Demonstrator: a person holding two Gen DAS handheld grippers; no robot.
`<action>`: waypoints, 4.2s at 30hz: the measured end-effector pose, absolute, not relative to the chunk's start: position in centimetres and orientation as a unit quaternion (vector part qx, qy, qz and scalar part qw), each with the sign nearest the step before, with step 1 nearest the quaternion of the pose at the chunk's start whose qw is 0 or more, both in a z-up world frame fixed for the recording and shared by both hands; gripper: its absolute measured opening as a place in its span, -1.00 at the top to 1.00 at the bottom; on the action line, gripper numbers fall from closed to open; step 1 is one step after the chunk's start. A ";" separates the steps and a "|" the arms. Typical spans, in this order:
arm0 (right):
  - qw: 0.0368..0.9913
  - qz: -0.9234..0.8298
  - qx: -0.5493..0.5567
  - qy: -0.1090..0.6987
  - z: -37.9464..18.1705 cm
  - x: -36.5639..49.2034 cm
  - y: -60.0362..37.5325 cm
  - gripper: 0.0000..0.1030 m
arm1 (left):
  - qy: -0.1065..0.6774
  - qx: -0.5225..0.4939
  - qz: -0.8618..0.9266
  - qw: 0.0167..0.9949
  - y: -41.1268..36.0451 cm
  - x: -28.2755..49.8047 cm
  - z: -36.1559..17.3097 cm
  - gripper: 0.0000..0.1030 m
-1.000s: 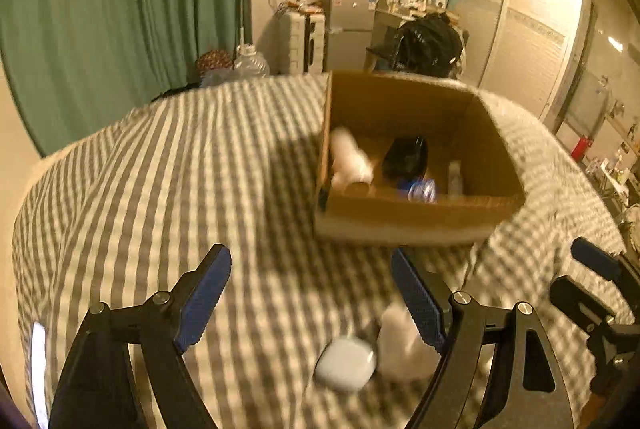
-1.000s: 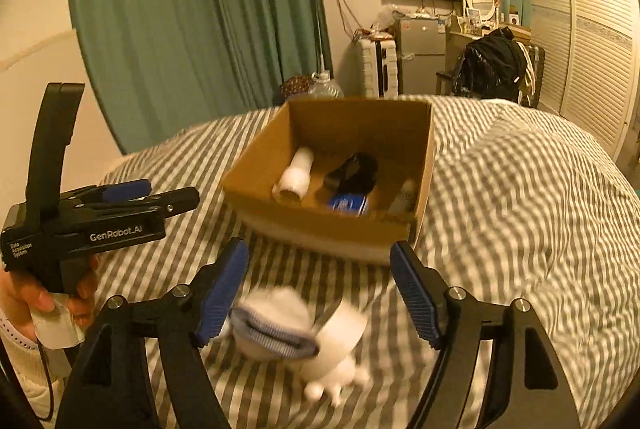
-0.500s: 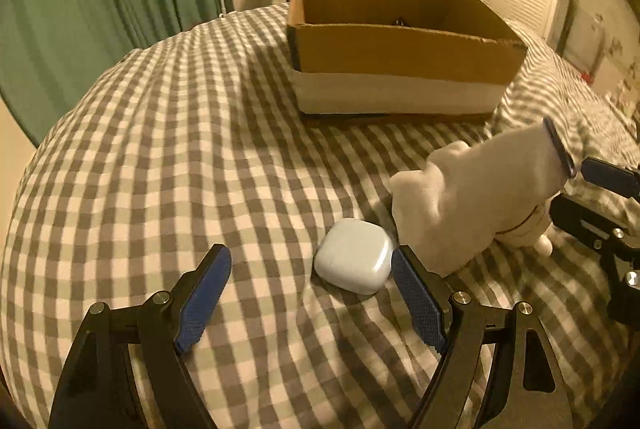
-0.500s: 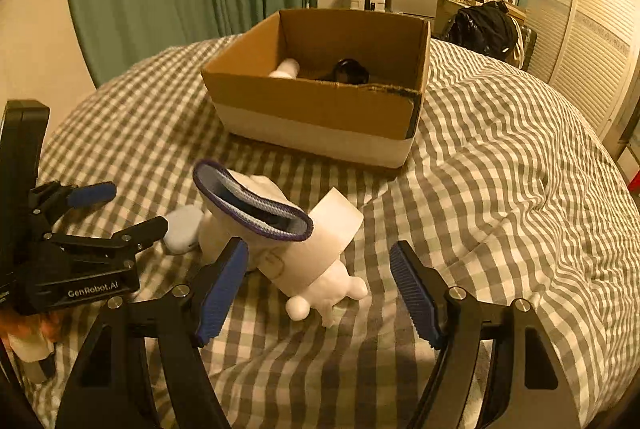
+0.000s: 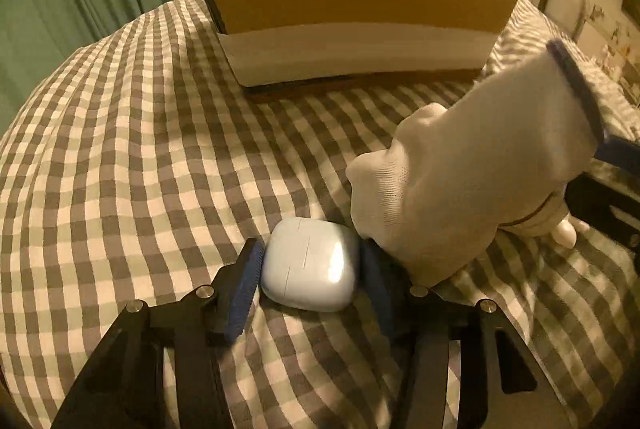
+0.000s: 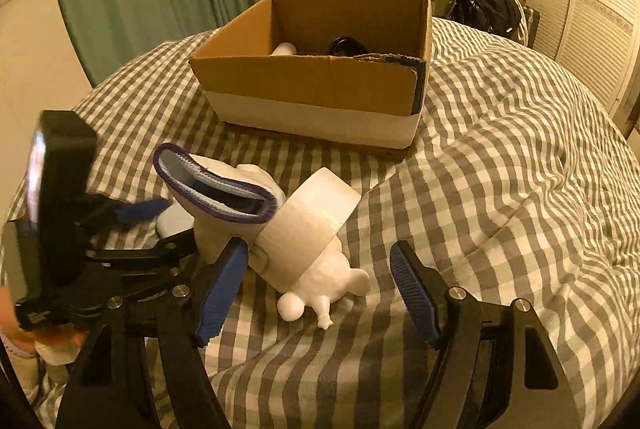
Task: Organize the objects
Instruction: 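Grasp the white earbud case with the left gripper while the right grasps the sock, then drop the earbud case and sock into the box, opening both grippers, then grasp the white paper roll with the left gripper while the right grasps the bear figurine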
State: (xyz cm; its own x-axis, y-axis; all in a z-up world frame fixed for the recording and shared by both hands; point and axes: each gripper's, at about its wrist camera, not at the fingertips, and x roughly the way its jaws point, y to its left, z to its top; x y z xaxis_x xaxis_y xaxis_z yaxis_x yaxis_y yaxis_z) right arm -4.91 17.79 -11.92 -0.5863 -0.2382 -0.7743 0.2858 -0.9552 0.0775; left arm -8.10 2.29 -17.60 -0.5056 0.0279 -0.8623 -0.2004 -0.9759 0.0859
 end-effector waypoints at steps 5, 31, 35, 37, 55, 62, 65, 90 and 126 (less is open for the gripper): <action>0.154 -0.894 0.420 0.020 -11.5 -4.5 17.8 -0.42 | 0.063 -0.500 0.862 0.062 1.1 -7.3 -16.4 0.00; 0.216 -0.897 0.380 0.062 -9.2 -4.7 12.9 0.56 | 0.004 -0.446 0.894 0.040 -2.2 -5.1 -10.7 0.00; 0.214 -0.910 0.351 0.060 -7.0 -3.2 13.5 0.57 | 0.001 -0.434 0.900 0.042 -2.0 -3.6 -9.0 0.00; 0.214 -0.915 0.338 0.056 -5.8 -2.5 13.9 0.57 | -0.002 -0.428 0.903 0.041 -1.9 -2.9 -8.0 0.00; 0.211 -0.953 0.208 0.061 7.1 1.3 17.1 0.58 | 0.000 -0.320 0.946 0.056 1.6 -3.0 5.3 0.00; 0.197 -0.963 0.169 0.071 10.1 -2.3 17.1 0.58 | 0.011 -0.303 0.951 0.056 3.3 -8.5 7.8 0.00; 0.196 -0.964 0.166 0.067 10.6 -5.1 17.0 0.58 | 0.015 -0.301 0.952 0.058 3.6 -10.8 8.0 0.00; 0.182 -0.941 0.280 0.049 -1.3 -26.5 16.9 0.58 | 0.025 -0.393 0.913 0.103 4.1 -29.0 -7.4 0.00; 0.145 -0.948 0.281 0.037 1.3 -4.5 20.2 -0.51 | 0.016 -0.370 0.927 0.050 3.1 -8.5 -3.7 -0.70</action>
